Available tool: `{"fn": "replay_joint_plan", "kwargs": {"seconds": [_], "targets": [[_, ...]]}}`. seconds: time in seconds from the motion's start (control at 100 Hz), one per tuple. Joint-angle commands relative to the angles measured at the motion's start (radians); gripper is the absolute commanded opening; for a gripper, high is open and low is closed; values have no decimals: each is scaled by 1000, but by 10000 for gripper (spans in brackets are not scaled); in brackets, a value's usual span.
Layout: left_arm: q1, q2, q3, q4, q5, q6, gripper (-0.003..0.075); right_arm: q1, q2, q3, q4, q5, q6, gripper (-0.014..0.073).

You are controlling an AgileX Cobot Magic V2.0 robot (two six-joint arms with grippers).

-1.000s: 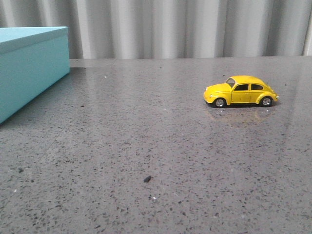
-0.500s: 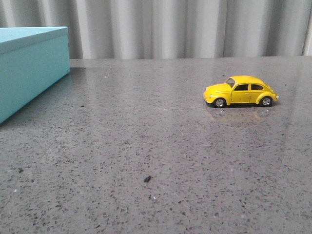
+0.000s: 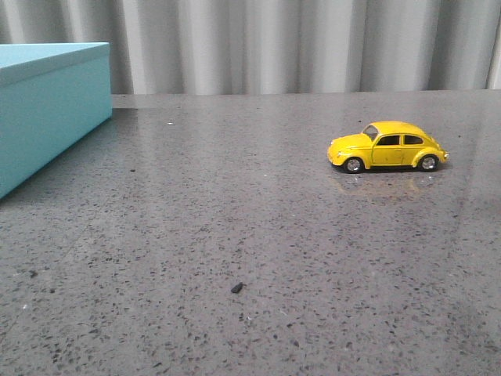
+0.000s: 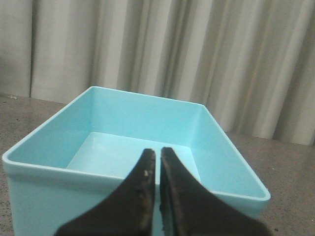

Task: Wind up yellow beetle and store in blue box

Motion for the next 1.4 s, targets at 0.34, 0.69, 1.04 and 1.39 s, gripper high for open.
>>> {"fn": "replay_joint_plan", "kwargs": {"seconds": [0.34,0.69,1.04,1.39], "targets": [[1,21,-35,-7,-78,-8,-21,48,332,-363,38,205,0,-41],[1,21,-35,-7,-78,-8,-21,48,441,-450,57,223,0,-41],[1,21,-35,-7,-78,-8,-21,48,511,-500,70,248,0,-41],[1,21,-35,-7,-78,-8,-21,48,526,-507,70,262,0,-41]]}}
